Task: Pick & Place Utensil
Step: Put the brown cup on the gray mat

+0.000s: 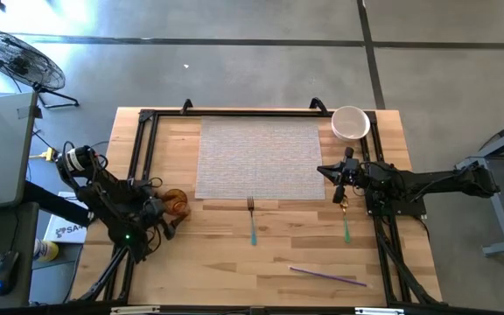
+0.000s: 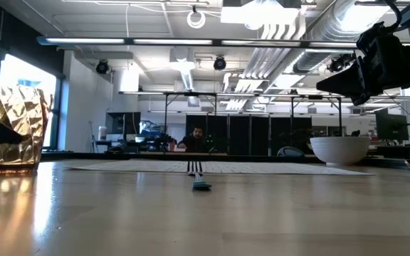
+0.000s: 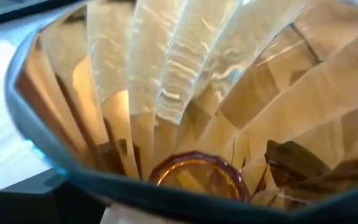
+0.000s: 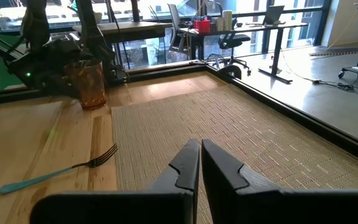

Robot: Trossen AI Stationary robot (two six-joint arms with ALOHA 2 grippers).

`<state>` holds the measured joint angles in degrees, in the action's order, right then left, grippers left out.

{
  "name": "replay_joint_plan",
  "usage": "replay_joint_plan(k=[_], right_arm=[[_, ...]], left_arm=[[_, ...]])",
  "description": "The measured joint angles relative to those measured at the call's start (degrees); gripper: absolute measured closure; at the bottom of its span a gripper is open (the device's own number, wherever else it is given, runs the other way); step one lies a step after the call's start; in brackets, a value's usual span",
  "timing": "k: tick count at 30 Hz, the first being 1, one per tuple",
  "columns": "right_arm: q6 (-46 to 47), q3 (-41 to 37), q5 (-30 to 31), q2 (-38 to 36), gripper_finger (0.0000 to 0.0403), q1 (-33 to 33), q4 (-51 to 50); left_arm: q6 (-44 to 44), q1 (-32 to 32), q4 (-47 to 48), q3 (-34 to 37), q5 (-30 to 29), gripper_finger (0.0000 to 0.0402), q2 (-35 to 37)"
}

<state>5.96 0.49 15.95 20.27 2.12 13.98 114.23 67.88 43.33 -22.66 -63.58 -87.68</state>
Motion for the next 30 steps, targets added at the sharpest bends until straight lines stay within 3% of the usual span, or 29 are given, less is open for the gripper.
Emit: replay_joint_plan(k=[13, 24, 30], right_arm=[[0.00, -0.01, -0.01, -0.01, 0.0391, 0.01, 0.00], [0.00, 0.00, 0.01, -0.02, 0.0391, -0.01, 0.00], [0.00, -0.01, -0.01, 0.00, 0.0391, 0.00, 0.00]], left_arm=[[-1.92, -0.02, -1.96, 1.01, -4.96, 0.0006, 0.00], [-3.02, -0.07, -3.10, 0.07, -8.46, 0.0034, 0.00], [-7.81, -4.60, -2.67, -4.09, -7.29, 0.0023, 0.02]])
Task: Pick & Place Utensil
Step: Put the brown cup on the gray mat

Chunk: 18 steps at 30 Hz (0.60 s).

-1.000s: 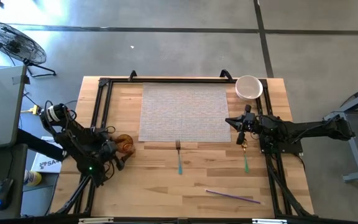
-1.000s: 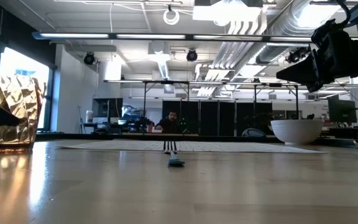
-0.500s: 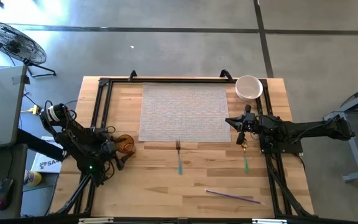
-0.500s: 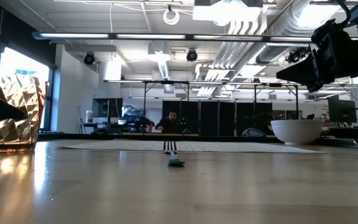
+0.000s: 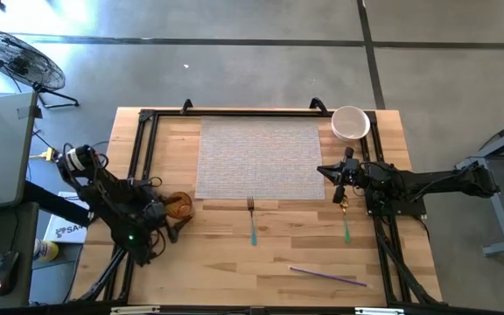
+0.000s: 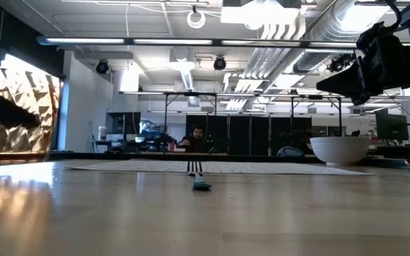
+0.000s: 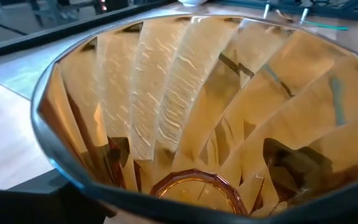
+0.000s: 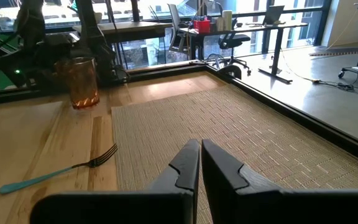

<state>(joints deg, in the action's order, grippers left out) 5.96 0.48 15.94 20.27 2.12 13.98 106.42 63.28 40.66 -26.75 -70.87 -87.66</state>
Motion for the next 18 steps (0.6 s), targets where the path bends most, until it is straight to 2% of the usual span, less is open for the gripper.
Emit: replay_joint_plan(k=[10, 14, 18], right_arm=[[0.00, 0.00, 0.00, 0.00, 0.0391, 0.00, 0.00], [0.00, 0.01, 0.01, 0.00, 0.0391, 0.01, 0.00], [0.00, 0.00, 0.00, -0.01, 0.0391, 0.01, 0.00]], left_arm=[[-11.22, -14.96, 2.47, -7.51, 2.15, 0.0033, 1.04], [-20.41, -21.19, -2.74, -9.98, 3.58, 0.0033, 2.15], [-35.38, -27.73, -13.72, -11.74, 8.35, 0.0034, 2.23]])
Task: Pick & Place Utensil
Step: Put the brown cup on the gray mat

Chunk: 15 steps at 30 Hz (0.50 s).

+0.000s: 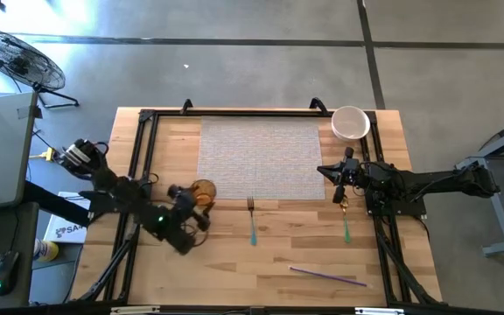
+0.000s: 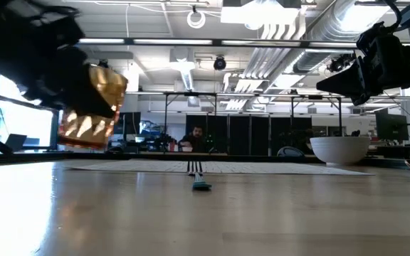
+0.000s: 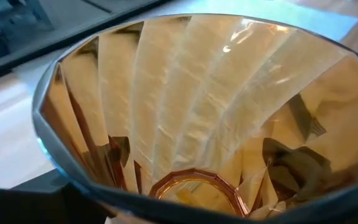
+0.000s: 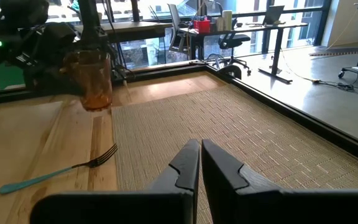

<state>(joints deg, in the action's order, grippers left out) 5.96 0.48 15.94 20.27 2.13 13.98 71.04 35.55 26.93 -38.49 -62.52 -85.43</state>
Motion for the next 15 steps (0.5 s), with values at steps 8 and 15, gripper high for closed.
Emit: replay_joint_plan(k=[8, 15], right_arm=[[0.00, 0.00, 0.01, -0.01, 0.0391, -0.01, 0.00], [0.00, -0.01, 0.00, -0.01, 0.0391, 0.00, 0.00]], left_arm=[[-34.54, -14.16, -33.69, -0.22, 13.35, 0.0034, 0.00], [-49.95, -27.13, -51.99, -0.25, 28.67, 0.0034, -1.32]])
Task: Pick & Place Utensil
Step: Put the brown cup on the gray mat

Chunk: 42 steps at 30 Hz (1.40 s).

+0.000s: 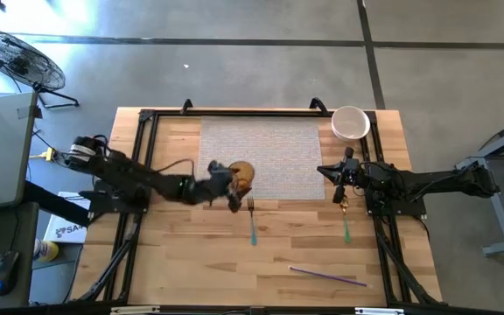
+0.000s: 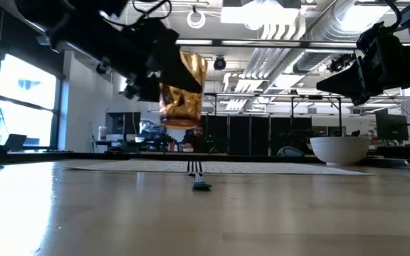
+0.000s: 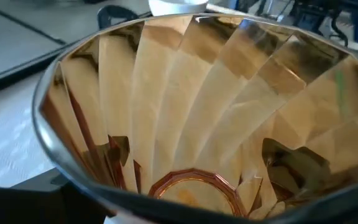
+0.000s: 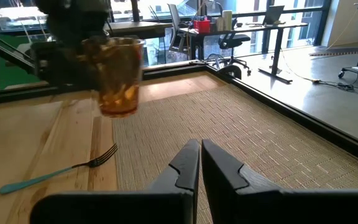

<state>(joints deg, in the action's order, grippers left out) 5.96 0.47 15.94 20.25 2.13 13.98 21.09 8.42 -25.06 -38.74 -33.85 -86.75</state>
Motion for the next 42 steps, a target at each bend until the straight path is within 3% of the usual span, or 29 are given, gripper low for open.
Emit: replay_joint_plan(k=[6, 12, 22, 30, 42], right_arm=[[0.00, 0.00, 0.00, 0.02, 0.0391, -0.02, 0.00], [0.00, 0.00, 0.01, 0.00, 0.0391, 0.00, 0.00], [0.00, 0.00, 0.11, 0.00, 0.0391, -0.02, 0.00], [0.00, 0.00, 0.09, -0.03, 0.0391, -0.01, -0.15], [0.00, 0.00, 0.04, -0.03, 0.0391, 0.00, -0.45]], left_arm=[[-7.30, -9.58, -13.03, -0.84, 10.68, 0.0034, -6.00], [-12.09, -15.92, -10.46, -11.46, 15.00, 0.0034, -16.18], [-11.44, -19.05, -4.70, -24.81, 14.39, 0.0034, -28.96], [-9.61, -18.90, -3.95, -25.75, 12.22, 0.0009, -29.78], [-8.80, -18.84, -1.46, -25.75, 11.22, 0.0014, -29.76]])
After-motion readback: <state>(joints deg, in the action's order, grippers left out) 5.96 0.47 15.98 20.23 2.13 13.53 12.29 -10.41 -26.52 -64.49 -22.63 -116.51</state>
